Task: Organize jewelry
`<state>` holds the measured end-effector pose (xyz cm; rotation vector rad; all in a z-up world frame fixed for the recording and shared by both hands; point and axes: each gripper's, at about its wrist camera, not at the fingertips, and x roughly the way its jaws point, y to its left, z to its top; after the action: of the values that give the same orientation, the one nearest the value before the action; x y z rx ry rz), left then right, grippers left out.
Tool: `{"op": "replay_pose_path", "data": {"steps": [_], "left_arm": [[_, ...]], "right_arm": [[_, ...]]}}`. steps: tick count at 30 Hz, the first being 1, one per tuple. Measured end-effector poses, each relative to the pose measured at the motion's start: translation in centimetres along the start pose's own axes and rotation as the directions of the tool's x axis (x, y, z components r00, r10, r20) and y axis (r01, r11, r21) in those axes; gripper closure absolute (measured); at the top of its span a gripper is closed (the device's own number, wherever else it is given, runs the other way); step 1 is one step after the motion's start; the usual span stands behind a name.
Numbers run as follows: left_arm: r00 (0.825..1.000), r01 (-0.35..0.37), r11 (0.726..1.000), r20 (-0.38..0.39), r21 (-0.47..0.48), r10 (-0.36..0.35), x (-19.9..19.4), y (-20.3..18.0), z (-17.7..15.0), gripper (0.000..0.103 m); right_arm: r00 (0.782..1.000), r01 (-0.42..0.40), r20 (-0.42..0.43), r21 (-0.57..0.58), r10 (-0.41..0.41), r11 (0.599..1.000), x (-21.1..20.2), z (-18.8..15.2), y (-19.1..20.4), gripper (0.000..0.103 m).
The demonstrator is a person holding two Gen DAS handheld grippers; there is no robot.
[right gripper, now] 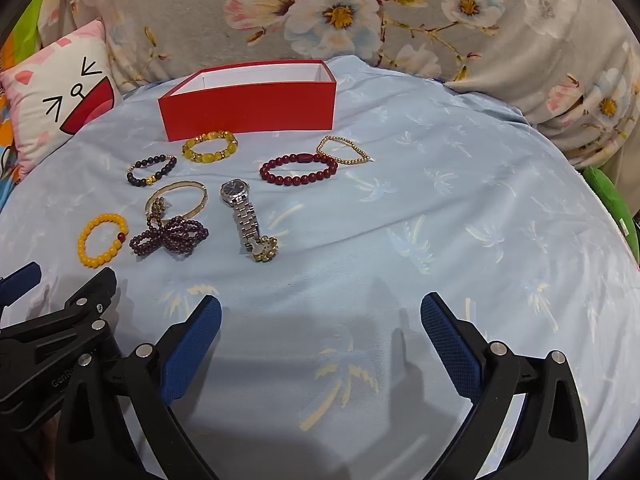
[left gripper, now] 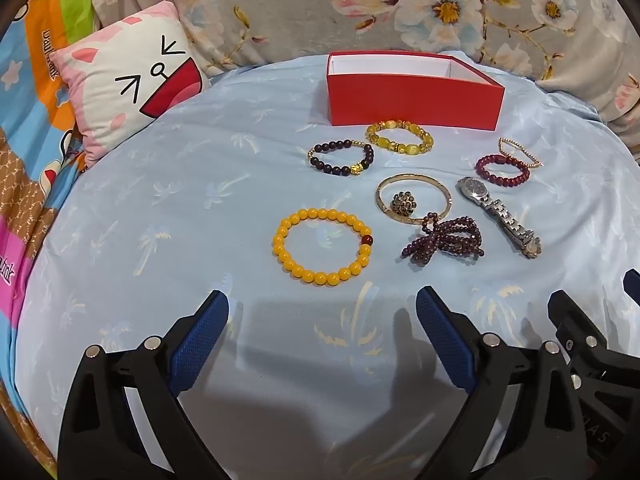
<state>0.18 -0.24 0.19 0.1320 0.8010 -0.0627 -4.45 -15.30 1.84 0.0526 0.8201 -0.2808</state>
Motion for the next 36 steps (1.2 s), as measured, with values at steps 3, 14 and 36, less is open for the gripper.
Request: {"op": "replay_pose_path", "data": {"steps": [3, 14, 36], "left_arm": [[1.0, -0.001, 1.0, 0.001, 0.0, 0.001, -0.18, 0.3, -0.11, 0.013], [1.0, -0.007, 1.0, 0.007, 0.001, 0.007, 0.02, 0.47, -0.08, 0.012], [1.0, -0.009, 1.0, 0.011, 0.002, 0.009, -0.39, 0.27, -0.2, 0.012]], "right_arm": [[1.0, 0.001, 0.0, -0.001, -0.001, 1.0, 0.01, 0.0, 0.03, 0.007], [1.0, 0.0, 0.001, 0.0, 0.0, 1.0, -0.04, -0.04, 0.0, 0.007], [1.0, -0.002, 0.001, 0.002, 0.002, 1.0, -0.02, -0.01, -0.05, 0.007]]}}
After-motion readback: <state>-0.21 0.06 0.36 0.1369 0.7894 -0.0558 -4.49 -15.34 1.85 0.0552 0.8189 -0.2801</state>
